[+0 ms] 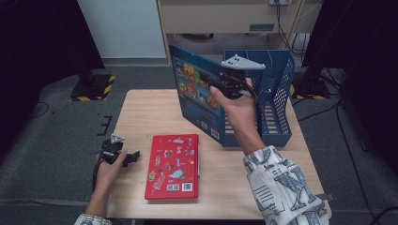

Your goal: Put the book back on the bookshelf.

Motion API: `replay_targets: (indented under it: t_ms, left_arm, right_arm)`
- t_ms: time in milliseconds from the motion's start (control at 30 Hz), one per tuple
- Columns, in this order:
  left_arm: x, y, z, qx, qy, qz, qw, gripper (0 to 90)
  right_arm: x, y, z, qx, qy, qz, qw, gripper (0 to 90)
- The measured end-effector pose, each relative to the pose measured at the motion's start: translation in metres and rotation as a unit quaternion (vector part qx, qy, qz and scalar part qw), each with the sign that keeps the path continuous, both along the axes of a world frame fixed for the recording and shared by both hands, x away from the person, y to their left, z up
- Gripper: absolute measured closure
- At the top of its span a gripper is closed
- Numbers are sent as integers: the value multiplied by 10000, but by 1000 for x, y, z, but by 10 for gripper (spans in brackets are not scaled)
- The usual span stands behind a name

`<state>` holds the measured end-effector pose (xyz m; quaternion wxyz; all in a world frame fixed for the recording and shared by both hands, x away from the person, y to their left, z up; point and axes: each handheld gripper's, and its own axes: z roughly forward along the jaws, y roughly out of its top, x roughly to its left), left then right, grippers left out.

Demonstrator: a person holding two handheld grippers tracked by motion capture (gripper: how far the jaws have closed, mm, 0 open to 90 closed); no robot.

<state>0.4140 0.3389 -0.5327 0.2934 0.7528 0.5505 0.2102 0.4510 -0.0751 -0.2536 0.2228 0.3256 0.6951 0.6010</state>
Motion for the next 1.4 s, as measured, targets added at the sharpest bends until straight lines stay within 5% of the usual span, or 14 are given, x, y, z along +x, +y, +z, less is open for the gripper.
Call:
replay_targets:
  t_ms: [133,1400]
  left_arm:
    - [-3,-1,-4,-24,-167,26,9999,0]
    - [-3,-1,-4,-12,-178,30,9998,0]
  right_arm:
    - [-3,-8,5,-5,-7,-92,10000,823]
    - [-19,-82,18,-64,-61,-925,9957,823]
